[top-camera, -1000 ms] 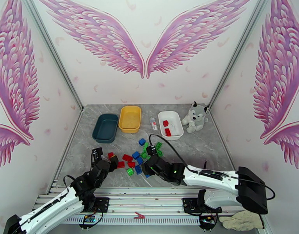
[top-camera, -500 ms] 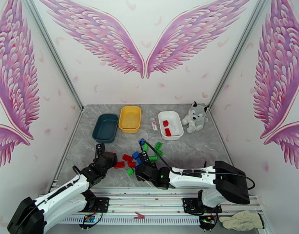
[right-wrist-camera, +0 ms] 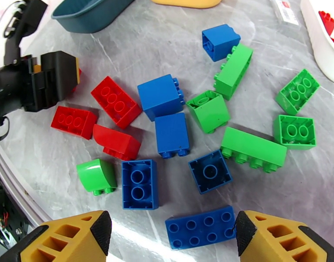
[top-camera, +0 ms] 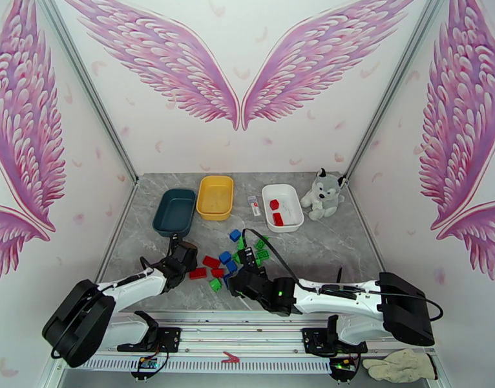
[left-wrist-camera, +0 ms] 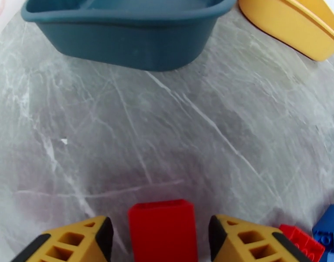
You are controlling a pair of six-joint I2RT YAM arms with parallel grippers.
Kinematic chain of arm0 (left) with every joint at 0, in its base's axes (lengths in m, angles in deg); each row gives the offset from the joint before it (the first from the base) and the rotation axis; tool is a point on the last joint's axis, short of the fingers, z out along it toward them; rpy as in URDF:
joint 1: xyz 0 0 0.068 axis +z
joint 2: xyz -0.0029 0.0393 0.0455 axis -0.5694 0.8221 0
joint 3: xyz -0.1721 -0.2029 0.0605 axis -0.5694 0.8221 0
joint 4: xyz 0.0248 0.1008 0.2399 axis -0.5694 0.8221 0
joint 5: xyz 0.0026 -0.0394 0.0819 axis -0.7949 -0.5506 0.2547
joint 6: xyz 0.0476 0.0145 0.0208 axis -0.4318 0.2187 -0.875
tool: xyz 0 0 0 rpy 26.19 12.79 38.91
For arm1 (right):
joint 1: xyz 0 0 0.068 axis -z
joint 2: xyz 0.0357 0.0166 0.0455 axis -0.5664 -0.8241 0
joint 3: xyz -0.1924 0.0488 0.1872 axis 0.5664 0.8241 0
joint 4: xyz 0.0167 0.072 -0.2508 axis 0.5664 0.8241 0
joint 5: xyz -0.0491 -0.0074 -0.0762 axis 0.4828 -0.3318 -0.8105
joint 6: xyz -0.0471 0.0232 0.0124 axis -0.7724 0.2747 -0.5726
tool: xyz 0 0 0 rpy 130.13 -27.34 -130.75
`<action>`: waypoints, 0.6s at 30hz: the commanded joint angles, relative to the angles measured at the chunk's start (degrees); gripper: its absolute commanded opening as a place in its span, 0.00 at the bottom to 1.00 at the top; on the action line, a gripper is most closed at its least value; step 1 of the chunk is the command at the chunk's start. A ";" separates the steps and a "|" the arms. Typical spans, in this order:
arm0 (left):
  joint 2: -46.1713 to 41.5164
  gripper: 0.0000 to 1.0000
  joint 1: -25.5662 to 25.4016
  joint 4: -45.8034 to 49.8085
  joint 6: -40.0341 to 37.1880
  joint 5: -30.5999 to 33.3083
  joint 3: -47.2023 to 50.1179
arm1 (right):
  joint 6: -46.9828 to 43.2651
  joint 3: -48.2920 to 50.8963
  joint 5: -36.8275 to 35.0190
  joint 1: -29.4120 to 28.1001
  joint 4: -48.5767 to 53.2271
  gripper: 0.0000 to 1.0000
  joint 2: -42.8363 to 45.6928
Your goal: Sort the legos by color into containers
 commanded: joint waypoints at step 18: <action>-5.94 0.28 -6.12 -1.09 -2.73 -5.02 -4.65 | 10.61 -3.88 -15.17 -0.33 17.74 0.99 4.30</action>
